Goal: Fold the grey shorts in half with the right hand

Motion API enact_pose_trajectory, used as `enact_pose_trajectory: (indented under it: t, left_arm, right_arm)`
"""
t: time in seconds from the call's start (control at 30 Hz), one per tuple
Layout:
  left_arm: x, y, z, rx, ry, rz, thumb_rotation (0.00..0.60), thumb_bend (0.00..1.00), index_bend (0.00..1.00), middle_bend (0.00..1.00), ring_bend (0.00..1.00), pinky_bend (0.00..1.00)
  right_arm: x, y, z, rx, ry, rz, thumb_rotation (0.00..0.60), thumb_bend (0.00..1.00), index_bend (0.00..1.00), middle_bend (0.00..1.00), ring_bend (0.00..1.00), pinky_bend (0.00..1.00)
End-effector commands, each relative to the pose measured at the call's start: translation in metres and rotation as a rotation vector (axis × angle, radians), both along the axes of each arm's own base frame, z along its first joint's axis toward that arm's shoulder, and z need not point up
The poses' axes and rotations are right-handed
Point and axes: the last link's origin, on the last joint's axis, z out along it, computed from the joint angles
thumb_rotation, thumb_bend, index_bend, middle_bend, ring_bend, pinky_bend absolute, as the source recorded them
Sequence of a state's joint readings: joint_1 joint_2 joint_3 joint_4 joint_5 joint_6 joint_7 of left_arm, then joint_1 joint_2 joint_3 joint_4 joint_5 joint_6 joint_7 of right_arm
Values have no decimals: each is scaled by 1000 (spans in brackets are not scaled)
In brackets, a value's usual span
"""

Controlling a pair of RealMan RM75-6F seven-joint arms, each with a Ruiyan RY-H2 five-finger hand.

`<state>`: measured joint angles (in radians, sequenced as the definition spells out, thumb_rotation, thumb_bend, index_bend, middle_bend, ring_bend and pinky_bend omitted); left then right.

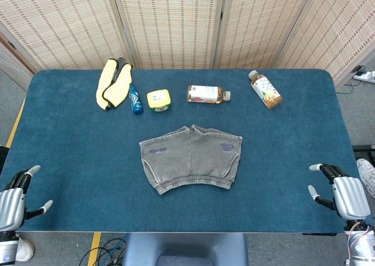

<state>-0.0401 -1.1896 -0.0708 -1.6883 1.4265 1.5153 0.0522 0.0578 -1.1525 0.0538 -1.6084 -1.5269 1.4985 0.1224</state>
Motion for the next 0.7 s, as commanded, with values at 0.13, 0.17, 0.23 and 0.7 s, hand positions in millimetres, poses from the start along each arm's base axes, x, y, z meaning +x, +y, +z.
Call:
enact_pose_trajectory:
  t: [0.13,0.17,0.23,0.7]
  left_arm:
    - [-1,3,-2,-3,5,3,600,168,183,214,180,337]
    - [-1,3,-2,-1,5,3,600,168,183,214,180,337]
    - [-1,3,-3,-2,2,7,600,168,182,214,180,337]
    - [-8,2,-3,1,7,35,600,168,183,214,180,337]
  right_arm:
    - [1,-4,-3,11,11,7,600,326,334,363,356,495]
    - [1,-5,-4,13,13,12,600,325,334,364,356,495]
    - [4,-10,-5,20,20,28,600,325,334,364,356,495]
    - [35,-85,-46,120,190,232,600,233,334,633,536,540]
